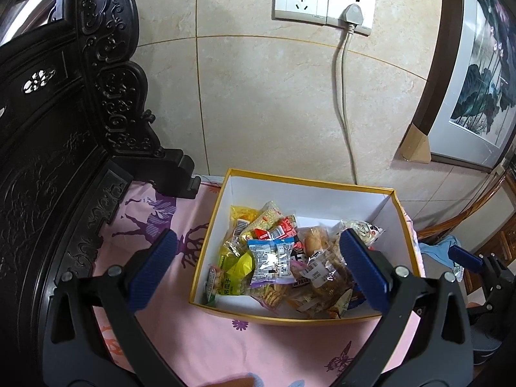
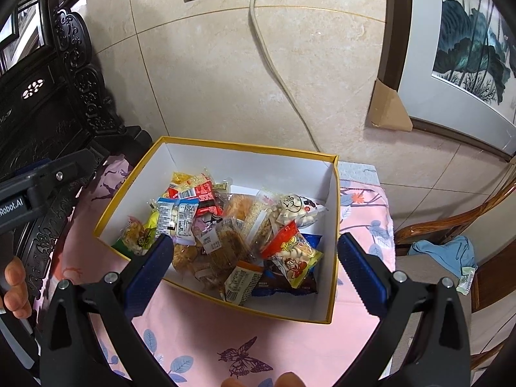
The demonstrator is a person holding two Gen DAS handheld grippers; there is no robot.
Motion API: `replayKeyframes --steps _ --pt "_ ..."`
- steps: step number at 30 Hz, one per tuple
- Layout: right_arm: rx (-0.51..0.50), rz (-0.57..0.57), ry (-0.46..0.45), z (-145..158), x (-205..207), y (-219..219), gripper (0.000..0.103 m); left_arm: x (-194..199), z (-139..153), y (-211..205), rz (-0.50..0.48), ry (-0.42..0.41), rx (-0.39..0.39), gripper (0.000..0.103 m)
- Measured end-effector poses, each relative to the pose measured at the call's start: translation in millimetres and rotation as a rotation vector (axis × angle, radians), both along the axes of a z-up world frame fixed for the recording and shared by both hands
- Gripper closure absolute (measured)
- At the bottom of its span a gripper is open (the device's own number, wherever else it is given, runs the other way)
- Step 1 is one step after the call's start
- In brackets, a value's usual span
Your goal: Organize snacks
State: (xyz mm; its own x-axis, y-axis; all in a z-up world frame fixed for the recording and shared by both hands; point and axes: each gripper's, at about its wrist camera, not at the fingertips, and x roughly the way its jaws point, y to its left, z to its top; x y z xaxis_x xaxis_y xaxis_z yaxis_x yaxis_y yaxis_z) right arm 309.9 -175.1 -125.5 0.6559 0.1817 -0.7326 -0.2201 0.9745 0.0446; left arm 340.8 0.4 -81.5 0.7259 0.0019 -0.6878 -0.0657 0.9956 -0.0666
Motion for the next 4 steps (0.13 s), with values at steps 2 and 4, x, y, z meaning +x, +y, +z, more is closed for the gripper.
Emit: replayKeyframes --steps 2,4 --pt "-0.002 0.0 0.0 0.1 -0.2 0.0 0.001 -0.3 0.2 -1.3 -0.004 -0.001 0.008 0.002" --pt "-0.005 0.002 -0.001 0.3 -0.3 0.0 0.001 -0.6 0.1 -2.5 -0.008 -0.001 0.013 0.002"
